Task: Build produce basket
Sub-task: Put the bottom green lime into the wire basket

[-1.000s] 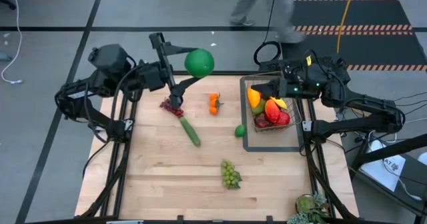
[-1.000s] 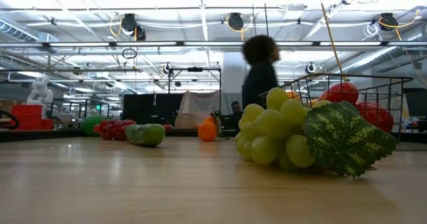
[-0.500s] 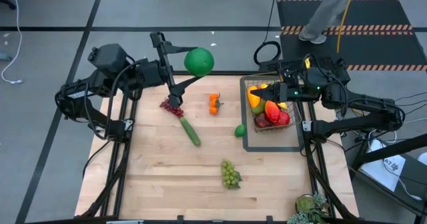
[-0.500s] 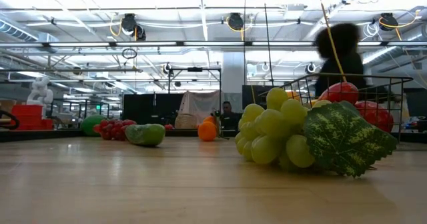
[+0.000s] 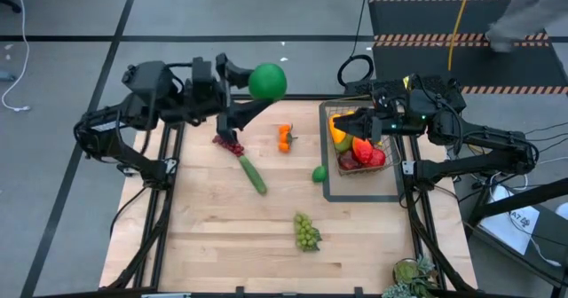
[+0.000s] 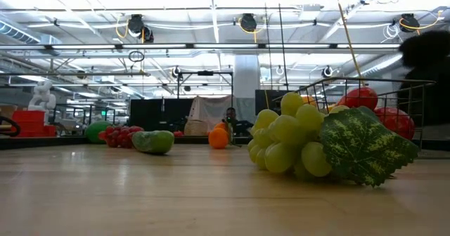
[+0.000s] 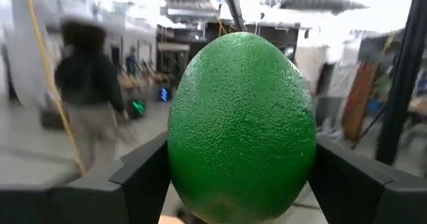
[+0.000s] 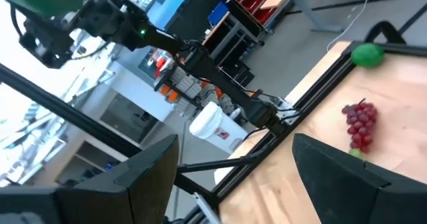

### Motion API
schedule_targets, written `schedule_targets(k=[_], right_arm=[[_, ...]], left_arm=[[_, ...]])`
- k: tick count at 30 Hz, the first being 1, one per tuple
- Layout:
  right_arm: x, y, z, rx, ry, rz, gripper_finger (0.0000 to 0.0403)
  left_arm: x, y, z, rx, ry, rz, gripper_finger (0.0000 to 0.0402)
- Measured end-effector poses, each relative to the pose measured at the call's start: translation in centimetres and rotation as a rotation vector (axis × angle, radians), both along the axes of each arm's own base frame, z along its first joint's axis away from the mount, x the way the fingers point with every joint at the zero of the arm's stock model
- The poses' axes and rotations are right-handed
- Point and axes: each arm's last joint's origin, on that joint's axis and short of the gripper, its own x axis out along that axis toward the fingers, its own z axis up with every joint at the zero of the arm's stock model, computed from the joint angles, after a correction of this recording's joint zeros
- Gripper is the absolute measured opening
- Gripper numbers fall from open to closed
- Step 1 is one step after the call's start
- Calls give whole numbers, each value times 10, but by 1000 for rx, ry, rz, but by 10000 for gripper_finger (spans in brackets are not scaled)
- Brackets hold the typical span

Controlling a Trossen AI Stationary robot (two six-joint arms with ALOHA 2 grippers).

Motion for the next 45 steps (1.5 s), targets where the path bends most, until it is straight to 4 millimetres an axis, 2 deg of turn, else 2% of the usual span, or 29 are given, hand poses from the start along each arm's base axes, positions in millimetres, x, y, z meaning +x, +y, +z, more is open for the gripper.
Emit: schedule_targets(k=[6,11,14,16,19,21,26,30,35,38,45], right_arm=[[0,0,0,-92,4,4,286],[2,0,-2,-200,24,12,286],[4,1,-3,-165,28,22,286],[7,1,-6,-52,45,18,286],[13,0,-14,166,92,3,286],[21,3,-20,253,132,16,286],[44,9,-37,469,222,28,292],[63,15,-49,533,266,79,308],[78,26,-61,560,313,131,340],[84,29,-66,568,325,134,354],[97,27,-78,559,340,60,357]], left_arm=[[8,0,-13,-295,71,-51,305],[24,-3,-42,-519,283,-108,305],[32,-5,-60,-580,433,-115,305],[31,-6,-73,-582,558,-83,305],[40,-9,-89,-535,676,-54,305],[42,-13,-100,-467,773,-36,305],[63,-25,-126,-264,917,-33,305],[81,-31,-147,-167,1007,-38,305],[98,-34,-172,-155,1107,-20,305],[103,-34,-183,-151,1160,-11,305],[112,-33,-196,-174,1198,12,305]])
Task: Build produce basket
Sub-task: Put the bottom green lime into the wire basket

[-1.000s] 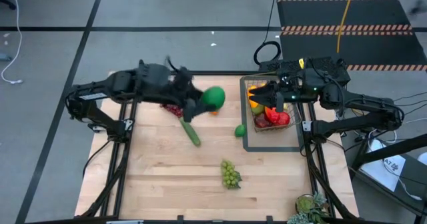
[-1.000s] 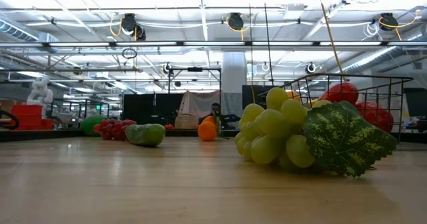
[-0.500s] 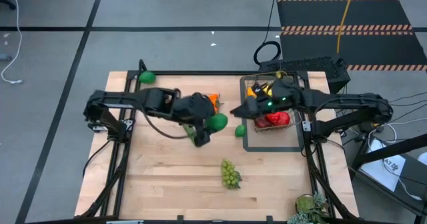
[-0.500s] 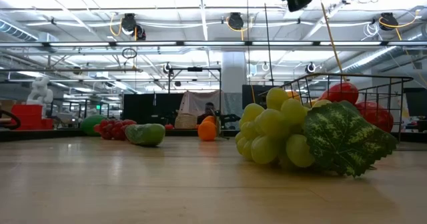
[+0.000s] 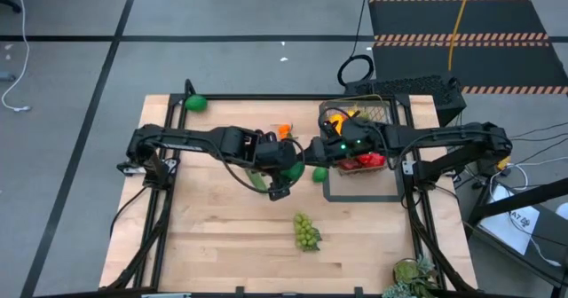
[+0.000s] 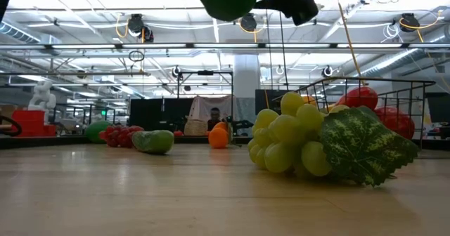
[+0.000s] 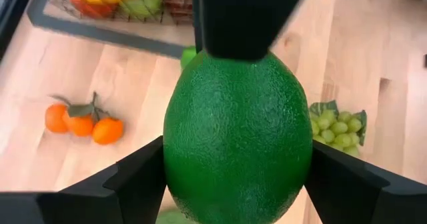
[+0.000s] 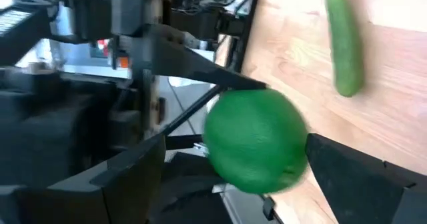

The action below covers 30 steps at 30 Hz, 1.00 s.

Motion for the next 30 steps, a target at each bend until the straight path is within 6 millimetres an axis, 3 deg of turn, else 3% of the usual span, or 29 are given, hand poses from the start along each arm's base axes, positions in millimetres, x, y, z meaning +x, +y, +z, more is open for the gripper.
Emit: schedule_targets(k=[21,30], right_arm=[[5,9,-12,3,71,55,357],[5,7,-10,-32,54,39,356]], left_arm=[[-1,2,2,-65,-11,19,305],[8,4,9,-53,-119,-7,305]])
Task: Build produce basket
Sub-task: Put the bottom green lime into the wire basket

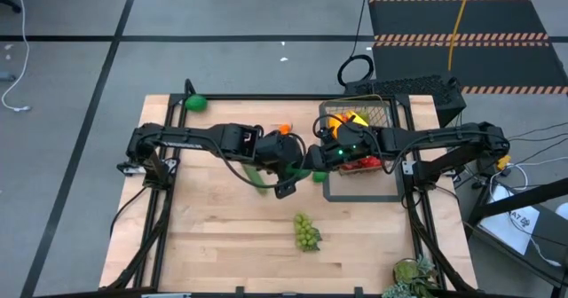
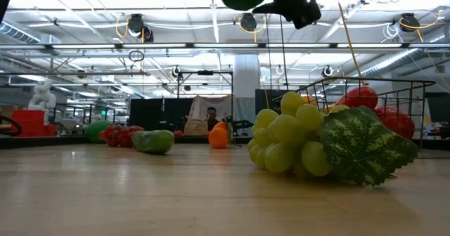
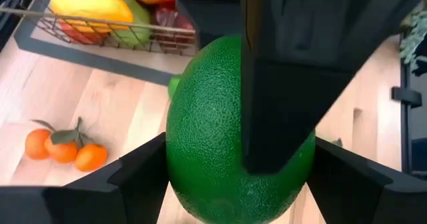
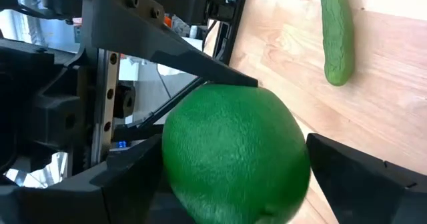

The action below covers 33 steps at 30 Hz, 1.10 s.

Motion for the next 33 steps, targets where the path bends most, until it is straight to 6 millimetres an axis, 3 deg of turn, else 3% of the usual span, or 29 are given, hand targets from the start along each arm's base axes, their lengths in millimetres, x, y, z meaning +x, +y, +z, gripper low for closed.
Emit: schedule_targets(k=[12,19,25,33], right_arm=[[0,0,0,-19,-2,6,303],[0,0,-1,-23,6,10,311],[-5,-2,4,-2,-16,82,310],[-27,-15,18,15,-19,99,310]], left_arm=[[1,-1,1,21,-12,-10,312],[-1,-5,0,33,5,-20,393],[-14,-4,-9,20,163,26,368],[-31,-1,-16,50,347,52,378]])
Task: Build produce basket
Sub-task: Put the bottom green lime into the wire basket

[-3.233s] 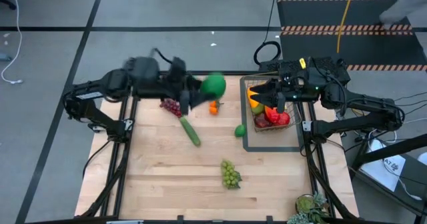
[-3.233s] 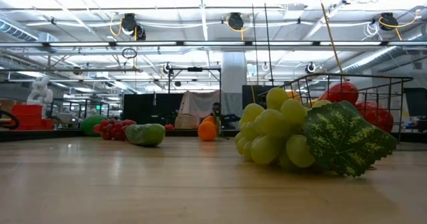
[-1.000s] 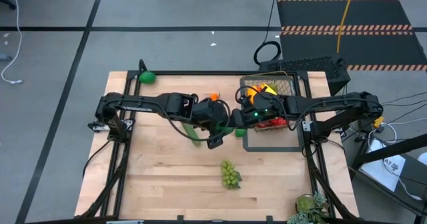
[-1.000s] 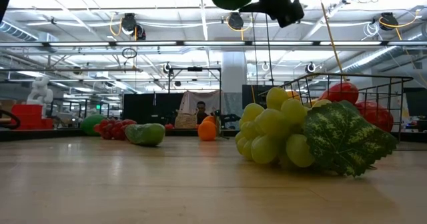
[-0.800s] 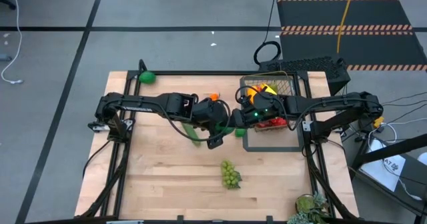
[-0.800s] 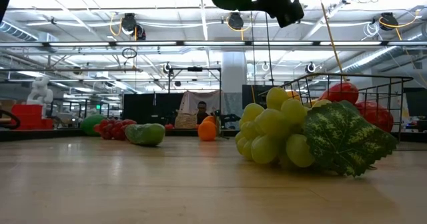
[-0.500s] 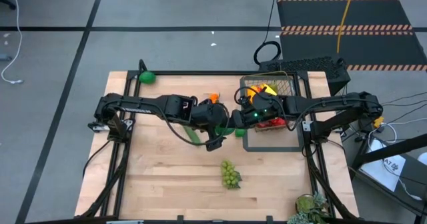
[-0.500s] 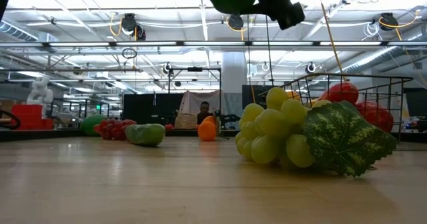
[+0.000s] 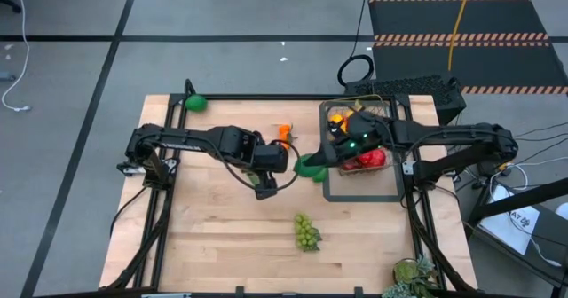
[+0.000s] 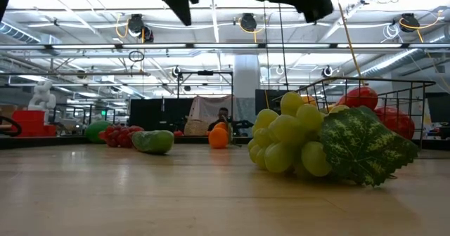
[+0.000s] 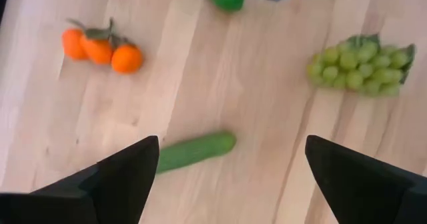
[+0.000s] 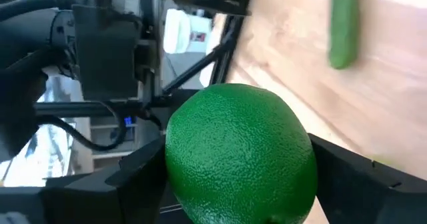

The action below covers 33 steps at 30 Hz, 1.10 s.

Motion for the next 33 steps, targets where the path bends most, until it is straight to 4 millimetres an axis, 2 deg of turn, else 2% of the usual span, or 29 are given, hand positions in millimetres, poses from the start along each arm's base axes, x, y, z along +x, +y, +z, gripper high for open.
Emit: schedule_targets(k=[6,11,19,26,33], right_arm=[[-33,-12,13,-43,32,-43,310],[-68,-26,19,-111,85,-108,310],[-115,-53,15,-317,291,-385,310],[-130,-83,6,-421,437,-462,310],[-129,-122,-16,-532,634,-380,310]], left_arm=[[0,11,0,-8,10,64,365],[1,26,0,-32,-8,190,347],[5,34,1,-64,-63,305,316],[9,43,3,-76,-113,342,279],[9,50,3,-99,-115,384,246]])
